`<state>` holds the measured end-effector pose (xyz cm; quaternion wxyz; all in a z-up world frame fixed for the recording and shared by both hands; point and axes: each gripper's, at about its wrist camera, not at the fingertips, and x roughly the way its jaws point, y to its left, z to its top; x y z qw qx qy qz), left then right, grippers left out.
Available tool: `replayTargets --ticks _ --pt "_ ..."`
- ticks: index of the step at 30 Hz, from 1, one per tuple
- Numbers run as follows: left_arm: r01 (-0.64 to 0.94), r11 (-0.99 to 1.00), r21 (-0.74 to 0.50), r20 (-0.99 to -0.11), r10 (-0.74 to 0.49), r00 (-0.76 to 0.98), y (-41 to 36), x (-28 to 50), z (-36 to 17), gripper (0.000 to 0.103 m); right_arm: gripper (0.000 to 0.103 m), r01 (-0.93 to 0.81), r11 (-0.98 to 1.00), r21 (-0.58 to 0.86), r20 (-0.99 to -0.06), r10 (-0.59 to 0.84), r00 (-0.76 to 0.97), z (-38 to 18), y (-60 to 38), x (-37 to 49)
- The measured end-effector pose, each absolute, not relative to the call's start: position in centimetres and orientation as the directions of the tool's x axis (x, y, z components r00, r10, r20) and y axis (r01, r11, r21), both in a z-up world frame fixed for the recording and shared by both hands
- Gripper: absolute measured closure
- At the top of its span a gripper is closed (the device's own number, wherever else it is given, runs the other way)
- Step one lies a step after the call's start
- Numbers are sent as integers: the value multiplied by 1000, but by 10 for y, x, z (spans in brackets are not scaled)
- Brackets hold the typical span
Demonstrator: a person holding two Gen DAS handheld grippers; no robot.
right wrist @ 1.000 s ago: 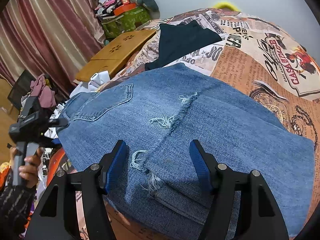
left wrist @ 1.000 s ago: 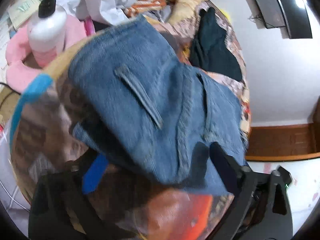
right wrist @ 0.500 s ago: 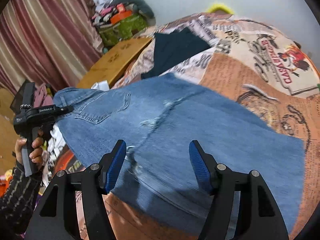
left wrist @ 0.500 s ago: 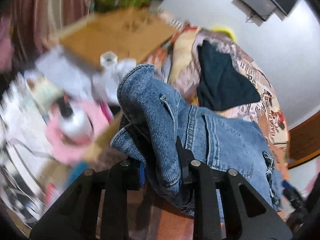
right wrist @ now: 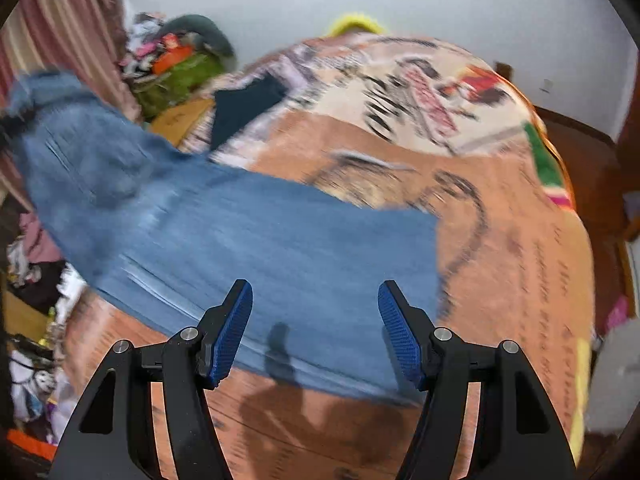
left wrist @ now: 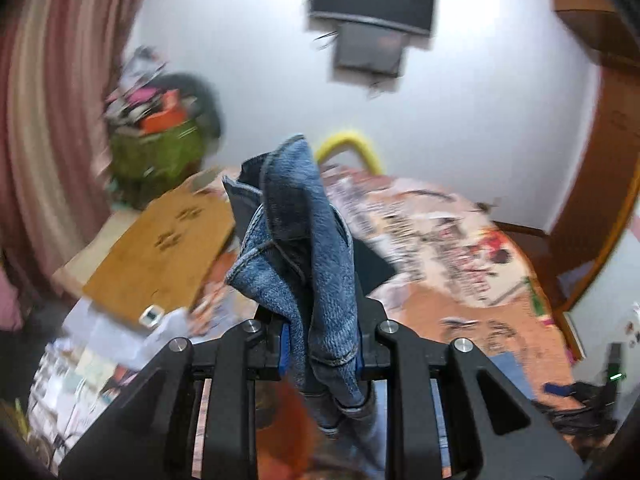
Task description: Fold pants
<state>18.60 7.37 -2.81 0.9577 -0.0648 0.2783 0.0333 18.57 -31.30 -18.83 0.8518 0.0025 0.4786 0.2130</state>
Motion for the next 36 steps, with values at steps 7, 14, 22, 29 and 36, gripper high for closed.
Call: replayTargets --ticks 7,14,22,29,36 --pt "73 994 -76 -511 -102 854 -21 200 -10 81 40 -374 904 205 -853 353 385 -227 -326 177" --pt "208 972 -107 -571 -232 788 -89 223 -26 81 39 -373 893 252 -836 395 380 -228 -330 179" --pt "294 937 -188 -683 -340 646 -148 249 -71 81 39 -366 884 291 -823 426 375 -230 -336 177" --pt "340 924 -173 -751 -347 562 -177 251 -97 77 39 -363 881 305 -817 437 376 -227 -338 176" --pt "351 909 -226 -727 -397 560 -172 250 -91 36 39 -352 880 319 -807 447 387 -219 -344 170"
